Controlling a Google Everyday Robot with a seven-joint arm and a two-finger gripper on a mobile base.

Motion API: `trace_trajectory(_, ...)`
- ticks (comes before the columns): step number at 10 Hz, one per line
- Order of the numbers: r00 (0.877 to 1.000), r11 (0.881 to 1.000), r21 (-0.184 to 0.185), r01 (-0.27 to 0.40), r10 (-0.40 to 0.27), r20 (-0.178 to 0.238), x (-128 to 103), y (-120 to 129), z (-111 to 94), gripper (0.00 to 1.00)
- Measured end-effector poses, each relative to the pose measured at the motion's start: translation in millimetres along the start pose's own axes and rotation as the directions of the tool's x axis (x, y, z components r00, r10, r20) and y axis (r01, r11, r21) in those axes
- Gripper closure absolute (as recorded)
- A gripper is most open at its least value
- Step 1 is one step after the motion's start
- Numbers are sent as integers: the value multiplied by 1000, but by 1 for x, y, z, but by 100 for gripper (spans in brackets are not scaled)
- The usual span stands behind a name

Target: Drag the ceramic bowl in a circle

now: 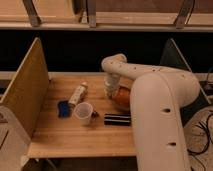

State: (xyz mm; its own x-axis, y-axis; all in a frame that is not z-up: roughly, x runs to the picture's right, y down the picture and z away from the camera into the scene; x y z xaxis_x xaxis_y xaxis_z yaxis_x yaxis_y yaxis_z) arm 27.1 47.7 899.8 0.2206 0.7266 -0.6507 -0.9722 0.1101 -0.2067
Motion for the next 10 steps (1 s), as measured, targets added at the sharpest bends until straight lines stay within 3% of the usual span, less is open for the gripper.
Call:
trace_trajectory(3, 992, 992, -38, 123, -121, 39, -39, 37, -9, 100)
trace_trajectory(6, 969, 966, -100, 237, -228, 91, -64, 85, -23, 100)
trace_trajectory(8, 963, 950, -177, 256, -235, 131, -66, 117, -31, 100)
trace_trajectory(10, 970, 948, -223, 229, -203, 133, -51, 127, -31, 100)
